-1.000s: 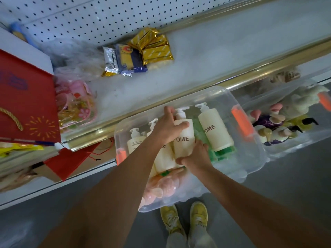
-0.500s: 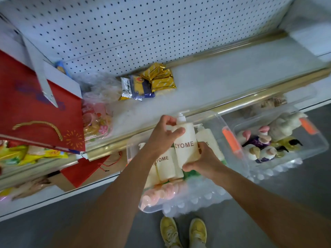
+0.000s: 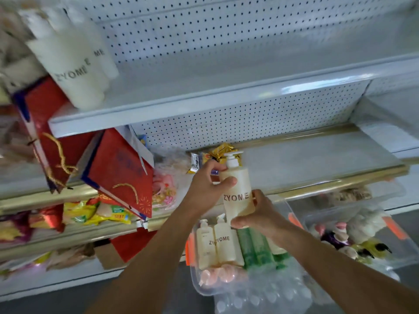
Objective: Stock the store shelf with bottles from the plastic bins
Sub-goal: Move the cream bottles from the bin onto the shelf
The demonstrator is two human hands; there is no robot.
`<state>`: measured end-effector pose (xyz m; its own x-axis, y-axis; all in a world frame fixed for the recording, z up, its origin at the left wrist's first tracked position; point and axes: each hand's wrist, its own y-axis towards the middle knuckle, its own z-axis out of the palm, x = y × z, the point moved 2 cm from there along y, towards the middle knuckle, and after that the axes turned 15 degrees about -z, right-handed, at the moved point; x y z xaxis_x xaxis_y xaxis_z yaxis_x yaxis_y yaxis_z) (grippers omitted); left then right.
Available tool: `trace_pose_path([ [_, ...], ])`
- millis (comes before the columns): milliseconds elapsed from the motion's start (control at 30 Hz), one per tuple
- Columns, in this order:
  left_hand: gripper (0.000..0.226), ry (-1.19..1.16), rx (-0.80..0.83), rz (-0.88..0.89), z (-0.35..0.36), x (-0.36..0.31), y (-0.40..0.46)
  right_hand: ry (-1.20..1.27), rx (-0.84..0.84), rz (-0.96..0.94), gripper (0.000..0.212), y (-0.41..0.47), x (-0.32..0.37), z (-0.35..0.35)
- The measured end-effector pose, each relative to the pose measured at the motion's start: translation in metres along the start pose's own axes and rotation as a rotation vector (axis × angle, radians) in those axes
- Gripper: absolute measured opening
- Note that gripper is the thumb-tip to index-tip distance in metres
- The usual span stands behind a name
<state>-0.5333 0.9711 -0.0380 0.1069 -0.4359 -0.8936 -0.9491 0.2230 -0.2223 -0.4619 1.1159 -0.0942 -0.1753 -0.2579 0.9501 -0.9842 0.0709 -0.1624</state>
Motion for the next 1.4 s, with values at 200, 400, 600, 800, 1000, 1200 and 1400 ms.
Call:
trace_pose_path([
  [200, 0.028, -0.006, -0.075, 0.066, -0.044, -0.043, -0.025, -0.061, 0.018, -0.124, 0.070, -0.006, 0.066, 0.000],
  [400, 0.026, 0.006, -0.174, 0.109, -0.079, -0.077, -0.045, -0.078, 0.061, -0.255, 0.074, -0.003, 0.114, 0.002],
  [600, 0.025, -0.008, -0.284, 0.194, -0.115, -0.106, -0.059, -0.098, 0.084, -0.362, 0.074, 0.010, 0.159, 0.015],
  [800, 0.025, 0.030, -0.366, 0.285, -0.160, -0.145, -0.047, -0.066, 0.060, -0.461, 0.071, 0.039, 0.213, 0.026],
  [1000, 0.025, 0.064, -0.392, 0.339, -0.202, -0.174, -0.021, -0.045, 0.031, -0.529, 0.072, 0.079, 0.256, 0.039],
  [1200, 0.026, 0.134, -0.407, 0.367, -0.239, -0.190, 0.017, -0.072, -0.004, -0.581, 0.070, 0.125, 0.284, 0.058],
  [1400, 0.026, 0.155, -0.371, 0.341, -0.266, -0.191, 0.057, -0.194, -0.054, -0.590, 0.069, 0.169, 0.295, 0.076],
])
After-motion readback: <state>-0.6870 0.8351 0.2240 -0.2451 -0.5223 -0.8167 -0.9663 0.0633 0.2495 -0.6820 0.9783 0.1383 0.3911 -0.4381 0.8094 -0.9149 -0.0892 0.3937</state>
